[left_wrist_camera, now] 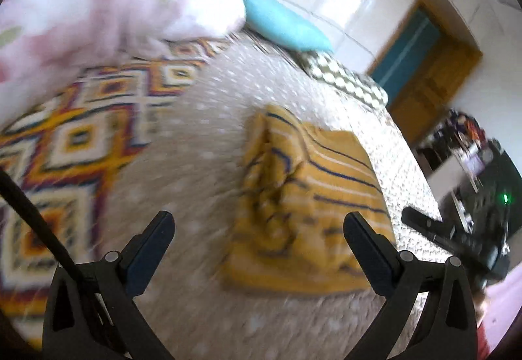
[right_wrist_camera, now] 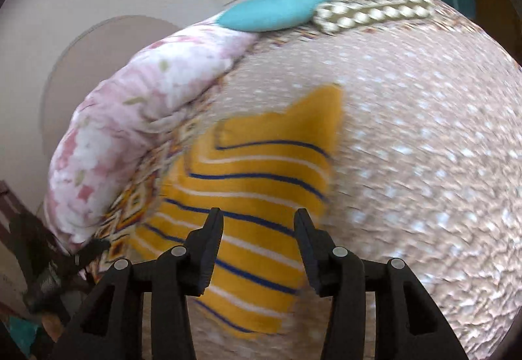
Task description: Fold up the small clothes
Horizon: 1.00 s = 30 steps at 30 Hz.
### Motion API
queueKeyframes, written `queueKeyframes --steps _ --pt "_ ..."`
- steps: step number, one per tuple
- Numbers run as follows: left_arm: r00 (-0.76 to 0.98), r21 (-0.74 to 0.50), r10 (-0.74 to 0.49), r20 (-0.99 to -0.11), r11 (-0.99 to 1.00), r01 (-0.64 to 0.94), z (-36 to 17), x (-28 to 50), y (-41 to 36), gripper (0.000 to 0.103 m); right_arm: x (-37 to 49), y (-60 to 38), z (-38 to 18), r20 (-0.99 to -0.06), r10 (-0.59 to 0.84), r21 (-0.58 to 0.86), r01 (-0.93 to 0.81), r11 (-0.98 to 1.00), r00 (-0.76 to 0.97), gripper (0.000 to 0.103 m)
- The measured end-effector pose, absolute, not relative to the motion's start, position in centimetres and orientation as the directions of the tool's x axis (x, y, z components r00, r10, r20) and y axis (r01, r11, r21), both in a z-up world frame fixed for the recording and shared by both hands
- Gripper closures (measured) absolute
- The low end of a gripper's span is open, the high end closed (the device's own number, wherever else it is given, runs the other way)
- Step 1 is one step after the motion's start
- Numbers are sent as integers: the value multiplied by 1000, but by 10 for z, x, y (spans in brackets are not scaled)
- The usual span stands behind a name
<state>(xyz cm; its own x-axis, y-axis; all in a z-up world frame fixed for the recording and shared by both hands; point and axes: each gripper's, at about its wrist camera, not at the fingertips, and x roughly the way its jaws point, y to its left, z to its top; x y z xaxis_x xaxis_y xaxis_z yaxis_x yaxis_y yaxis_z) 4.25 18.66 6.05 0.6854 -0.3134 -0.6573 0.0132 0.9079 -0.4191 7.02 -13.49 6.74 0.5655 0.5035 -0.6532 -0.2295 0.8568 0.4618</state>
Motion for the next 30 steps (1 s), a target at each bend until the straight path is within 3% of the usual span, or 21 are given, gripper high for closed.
queueKeyframes --steps 3,4,6,12,16,20,21,22,25,30 --pt "614 -430 -363 -701 902 43 48 84 164 2 77 -152 54 -655 494 486 -183 855 572 52" --pt "580 -447 -397 -712 893 63 42 97 155 15 80 -156 50 -654 496 496 -171 851 571 52" --pt "522 -427 -403 -752 901 80 35 112 144 85 84 -160 45 -648 505 513 -163 843 570 51" --pt "569 -509 -449 -689 859 61 54 99 177 86 98 -157 34 -630 543 554 -169 815 555 40" --pt "535 -492 -407 -740 871 -18 23 106 196 86 122 -142 20 -620 585 594 -175 786 524 24" --pt "561 -523 -417 -715 851 -34 7 103 201 82 156 -122 -8 -577 690 722 -122 682 437 24" --pt "569 -518 -409 -714 854 -36 7 101 200 81 159 -117 -10 -579 691 723 -119 681 433 26" --pt "577 -505 -394 -715 862 -37 9 97 198 81 162 -112 -9 -578 692 721 -126 681 433 45" --pt "596 -459 -352 -722 888 -33 17 91 183 81 165 -107 -6 -569 713 739 -124 662 410 60" --pt "580 -433 -356 -732 902 7 27 98 136 81 145 -129 25 -542 693 703 -195 684 475 64"
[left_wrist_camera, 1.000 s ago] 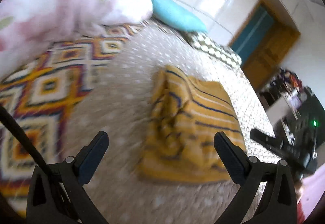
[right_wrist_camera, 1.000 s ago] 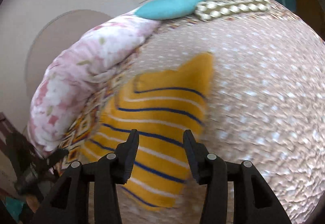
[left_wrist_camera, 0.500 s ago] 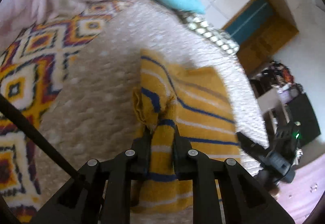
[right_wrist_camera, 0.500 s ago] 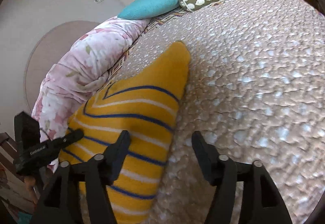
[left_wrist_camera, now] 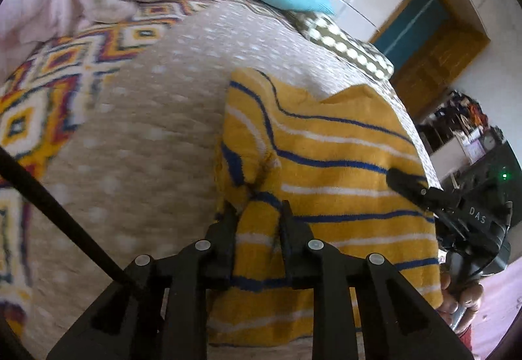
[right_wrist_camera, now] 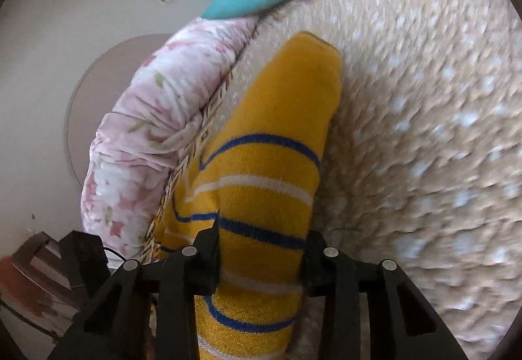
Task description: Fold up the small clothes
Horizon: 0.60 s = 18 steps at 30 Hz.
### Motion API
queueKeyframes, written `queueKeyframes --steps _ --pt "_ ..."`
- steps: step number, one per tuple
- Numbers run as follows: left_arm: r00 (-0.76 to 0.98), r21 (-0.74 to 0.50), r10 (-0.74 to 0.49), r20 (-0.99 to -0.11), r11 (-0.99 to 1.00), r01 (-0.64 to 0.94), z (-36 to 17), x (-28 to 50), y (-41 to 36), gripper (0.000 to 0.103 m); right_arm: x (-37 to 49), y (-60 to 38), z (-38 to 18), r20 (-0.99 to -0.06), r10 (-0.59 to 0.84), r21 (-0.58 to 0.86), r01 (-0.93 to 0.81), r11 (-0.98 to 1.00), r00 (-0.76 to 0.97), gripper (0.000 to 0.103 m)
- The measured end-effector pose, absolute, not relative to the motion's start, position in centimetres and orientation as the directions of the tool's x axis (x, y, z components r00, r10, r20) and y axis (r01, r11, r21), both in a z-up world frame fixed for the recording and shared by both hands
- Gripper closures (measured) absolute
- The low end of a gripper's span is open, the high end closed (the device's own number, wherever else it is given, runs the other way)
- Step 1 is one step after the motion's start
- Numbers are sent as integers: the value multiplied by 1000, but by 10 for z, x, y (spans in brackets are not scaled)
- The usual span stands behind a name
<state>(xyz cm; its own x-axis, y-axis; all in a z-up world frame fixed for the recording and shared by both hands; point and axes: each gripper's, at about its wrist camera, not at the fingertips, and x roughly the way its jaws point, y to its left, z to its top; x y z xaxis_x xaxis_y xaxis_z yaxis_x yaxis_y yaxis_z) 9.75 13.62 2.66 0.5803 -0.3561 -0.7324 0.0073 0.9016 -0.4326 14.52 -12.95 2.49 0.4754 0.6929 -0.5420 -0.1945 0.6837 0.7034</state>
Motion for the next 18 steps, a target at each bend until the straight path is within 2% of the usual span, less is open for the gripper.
queueKeyframes --steps 5,7,8,9,10,11,14,18 --pt "535 -468 -437 -723 880 85 25 108 73 81 140 -192 29 -542 631 698 -122 706 555 64" --pt "532 -445 -431 -729 889 110 25 111 50 77 142 -220 23 -554 600 697 -73 713 577 64" --pt "537 -422 -414 -735 899 116 24 112 38 67 144 -232 18 -562 588 694 -55 718 582 63" --pt "543 -398 -394 -742 910 116 23 112 29 51 146 -241 13 -573 577 688 -40 724 582 63" --pt "545 -384 -383 -746 916 118 21 112 23 44 149 -248 6 -586 569 682 -28 731 577 60" --pt "537 -386 -388 -749 914 122 18 114 19 37 151 -252 -1 -600 563 677 -13 736 568 52" --pt "517 -401 -403 -755 908 122 16 110 23 35 148 -260 -6 -612 537 654 -11 757 580 40" --pt "507 -419 -430 -747 897 144 36 87 47 31 127 -266 24 -664 429 507 -54 860 613 35"
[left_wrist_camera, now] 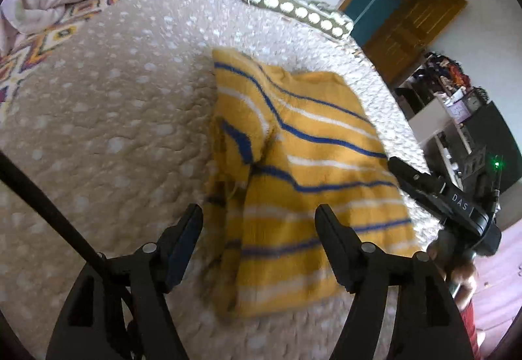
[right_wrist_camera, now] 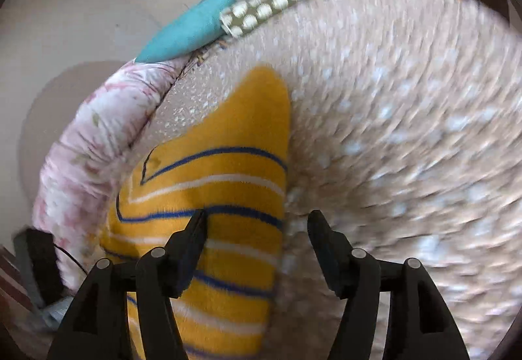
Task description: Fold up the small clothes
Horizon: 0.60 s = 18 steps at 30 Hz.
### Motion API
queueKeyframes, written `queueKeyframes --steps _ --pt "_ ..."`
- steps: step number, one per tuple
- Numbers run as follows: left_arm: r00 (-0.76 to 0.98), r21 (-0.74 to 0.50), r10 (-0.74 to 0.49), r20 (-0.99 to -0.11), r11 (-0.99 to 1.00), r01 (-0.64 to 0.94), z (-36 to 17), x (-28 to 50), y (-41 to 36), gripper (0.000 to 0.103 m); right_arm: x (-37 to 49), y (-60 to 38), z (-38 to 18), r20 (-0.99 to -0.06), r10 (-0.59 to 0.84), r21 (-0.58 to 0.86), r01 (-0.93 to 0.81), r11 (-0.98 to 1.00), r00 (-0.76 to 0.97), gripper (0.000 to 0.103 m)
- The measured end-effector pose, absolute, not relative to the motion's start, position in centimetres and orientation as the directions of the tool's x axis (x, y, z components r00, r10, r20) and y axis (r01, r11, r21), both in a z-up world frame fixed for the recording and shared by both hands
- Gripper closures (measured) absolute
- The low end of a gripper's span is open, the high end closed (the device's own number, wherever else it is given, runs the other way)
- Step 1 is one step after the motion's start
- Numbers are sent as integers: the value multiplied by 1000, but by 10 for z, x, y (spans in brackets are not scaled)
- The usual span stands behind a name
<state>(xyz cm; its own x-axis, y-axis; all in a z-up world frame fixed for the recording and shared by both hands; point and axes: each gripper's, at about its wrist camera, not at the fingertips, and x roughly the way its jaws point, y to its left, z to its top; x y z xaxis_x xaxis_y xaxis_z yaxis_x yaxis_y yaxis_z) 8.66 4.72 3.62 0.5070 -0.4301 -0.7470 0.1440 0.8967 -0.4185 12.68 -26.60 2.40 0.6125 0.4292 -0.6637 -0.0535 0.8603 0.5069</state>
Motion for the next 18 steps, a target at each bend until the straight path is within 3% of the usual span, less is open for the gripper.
queueKeyframes --steps 3,5,8,13,15,18 --pt "557 -405 -418 -717 901 155 57 71 63 25 107 -277 55 -651 368 422 -87 903 664 38" --pt "594 -393 -399 -699 908 147 70 71 68 19 102 -277 72 -636 361 401 -106 910 682 61" --pt "613 -350 -351 -708 928 128 76 93 57 14 110 -256 89 -642 375 371 -157 915 669 72" --pt "569 -313 -305 -764 946 87 49 154 37 13 154 -207 67 -728 294 249 -161 955 620 75" --pt "535 -298 -281 -796 953 58 29 176 36 13 170 -205 46 -744 295 275 -128 953 599 75" --pt "483 -410 -371 -793 912 27 3 199 41 6 182 -209 25 -746 308 305 -108 946 590 75"
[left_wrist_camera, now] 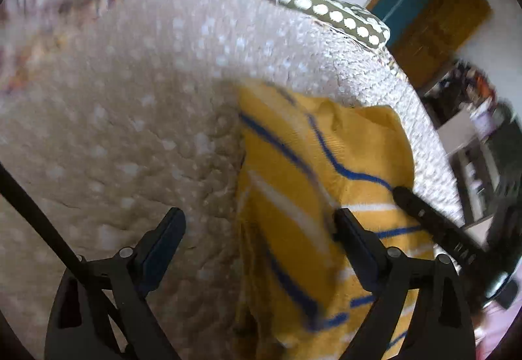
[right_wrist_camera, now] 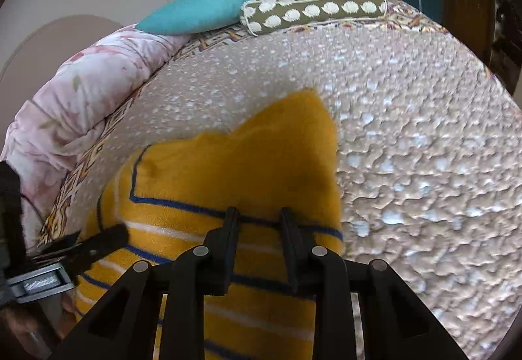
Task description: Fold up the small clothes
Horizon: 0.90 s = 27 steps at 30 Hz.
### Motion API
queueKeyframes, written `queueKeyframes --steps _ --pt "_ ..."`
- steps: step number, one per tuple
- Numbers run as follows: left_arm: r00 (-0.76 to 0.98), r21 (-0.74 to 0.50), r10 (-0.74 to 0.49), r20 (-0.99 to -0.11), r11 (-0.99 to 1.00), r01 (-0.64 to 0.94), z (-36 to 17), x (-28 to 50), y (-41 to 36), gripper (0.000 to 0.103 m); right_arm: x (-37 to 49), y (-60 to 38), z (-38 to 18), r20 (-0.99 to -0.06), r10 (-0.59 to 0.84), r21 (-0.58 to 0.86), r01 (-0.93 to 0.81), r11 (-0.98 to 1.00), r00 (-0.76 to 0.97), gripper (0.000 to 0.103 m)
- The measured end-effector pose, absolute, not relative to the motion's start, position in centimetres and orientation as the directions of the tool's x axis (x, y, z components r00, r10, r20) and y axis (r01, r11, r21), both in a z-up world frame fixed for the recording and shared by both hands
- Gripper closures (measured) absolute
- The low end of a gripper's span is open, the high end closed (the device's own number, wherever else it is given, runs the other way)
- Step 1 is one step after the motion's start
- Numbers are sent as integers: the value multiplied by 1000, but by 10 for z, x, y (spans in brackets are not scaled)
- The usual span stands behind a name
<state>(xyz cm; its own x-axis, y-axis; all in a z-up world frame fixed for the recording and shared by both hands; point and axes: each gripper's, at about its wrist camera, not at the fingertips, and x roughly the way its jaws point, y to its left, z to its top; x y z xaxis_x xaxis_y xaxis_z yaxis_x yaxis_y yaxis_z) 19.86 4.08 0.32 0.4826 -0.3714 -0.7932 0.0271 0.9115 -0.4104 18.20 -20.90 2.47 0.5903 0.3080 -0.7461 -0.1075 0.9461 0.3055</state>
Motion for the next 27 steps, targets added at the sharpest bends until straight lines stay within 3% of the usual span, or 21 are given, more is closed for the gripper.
queueKeyframes --steps 7,10,12,15,21,27 --pt "552 -347 -313 -773 937 47 21 173 43 6 177 -210 27 -747 259 238 -117 964 613 77" --pt "619 -321 -320 -718 940 113 41 141 44 6 141 -205 53 -672 219 175 -135 975 708 77" --pt "606 -276 -293 -739 953 125 37 134 40 6 116 -203 60 -641 260 189 -181 965 722 77" --pt "549 -245 -276 -789 961 131 15 124 35 6 94 -196 41 -679 298 197 -224 954 671 76" --pt "550 -288 -312 -775 948 133 -5 81 46 6 30 -198 21 -639 236 107 -220 970 732 76" --pt "582 -247 -274 -766 961 129 -9 49 47 6 -2 -206 8 -643 247 151 -197 969 725 70"
